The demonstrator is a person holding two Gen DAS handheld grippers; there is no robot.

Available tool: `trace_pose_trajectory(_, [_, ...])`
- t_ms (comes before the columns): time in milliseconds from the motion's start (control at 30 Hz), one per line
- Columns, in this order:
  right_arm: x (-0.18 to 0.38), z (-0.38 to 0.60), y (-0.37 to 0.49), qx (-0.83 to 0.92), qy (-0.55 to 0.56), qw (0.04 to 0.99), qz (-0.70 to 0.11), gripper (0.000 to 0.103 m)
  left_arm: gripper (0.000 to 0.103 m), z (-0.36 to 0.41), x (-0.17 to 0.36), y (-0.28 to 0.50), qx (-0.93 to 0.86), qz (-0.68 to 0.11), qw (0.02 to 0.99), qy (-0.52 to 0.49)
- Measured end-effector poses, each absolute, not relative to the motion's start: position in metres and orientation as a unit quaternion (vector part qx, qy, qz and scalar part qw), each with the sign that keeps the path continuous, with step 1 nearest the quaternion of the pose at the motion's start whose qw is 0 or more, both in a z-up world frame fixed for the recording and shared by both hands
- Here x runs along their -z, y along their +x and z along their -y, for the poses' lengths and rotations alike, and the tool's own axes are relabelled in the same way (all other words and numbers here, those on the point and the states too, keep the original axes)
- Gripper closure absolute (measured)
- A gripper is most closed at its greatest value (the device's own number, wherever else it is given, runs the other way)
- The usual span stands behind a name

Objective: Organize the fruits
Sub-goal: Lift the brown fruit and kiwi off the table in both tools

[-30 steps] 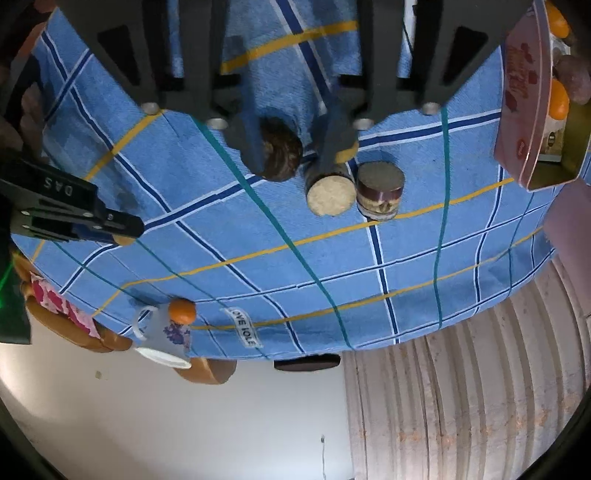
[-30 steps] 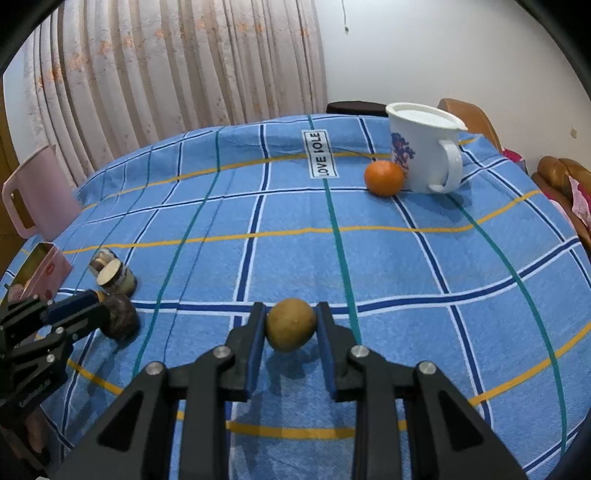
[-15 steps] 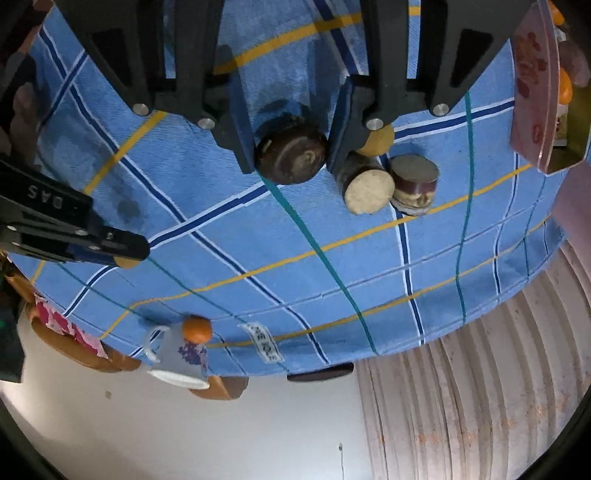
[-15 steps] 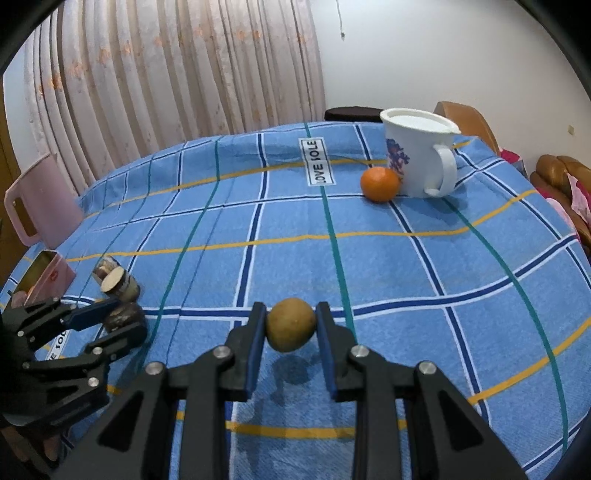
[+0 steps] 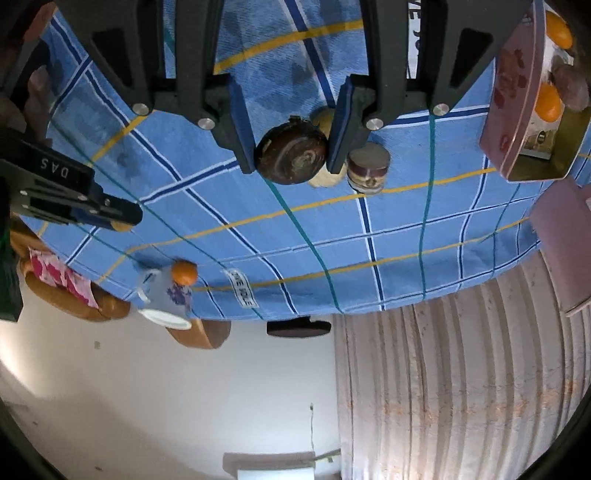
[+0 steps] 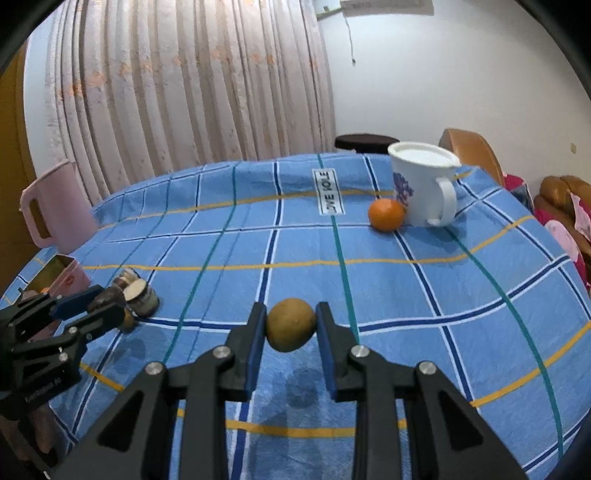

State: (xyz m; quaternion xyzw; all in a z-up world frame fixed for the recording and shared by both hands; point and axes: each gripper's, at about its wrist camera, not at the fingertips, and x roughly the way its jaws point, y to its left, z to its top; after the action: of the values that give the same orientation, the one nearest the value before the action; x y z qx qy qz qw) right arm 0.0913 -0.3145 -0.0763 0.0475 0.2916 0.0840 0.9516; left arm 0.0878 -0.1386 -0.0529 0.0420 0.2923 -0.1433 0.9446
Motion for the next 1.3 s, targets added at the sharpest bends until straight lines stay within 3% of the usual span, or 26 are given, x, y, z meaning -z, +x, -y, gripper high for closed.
trace_pose_trajectory(1300, [0.055, 0.297, 0.049, -0.102, 0.001, 0.979, -0.174, 0.073, 0.062, 0.119, 0.037, 0.062, 0.106, -0.208, 0.972, 0.014])
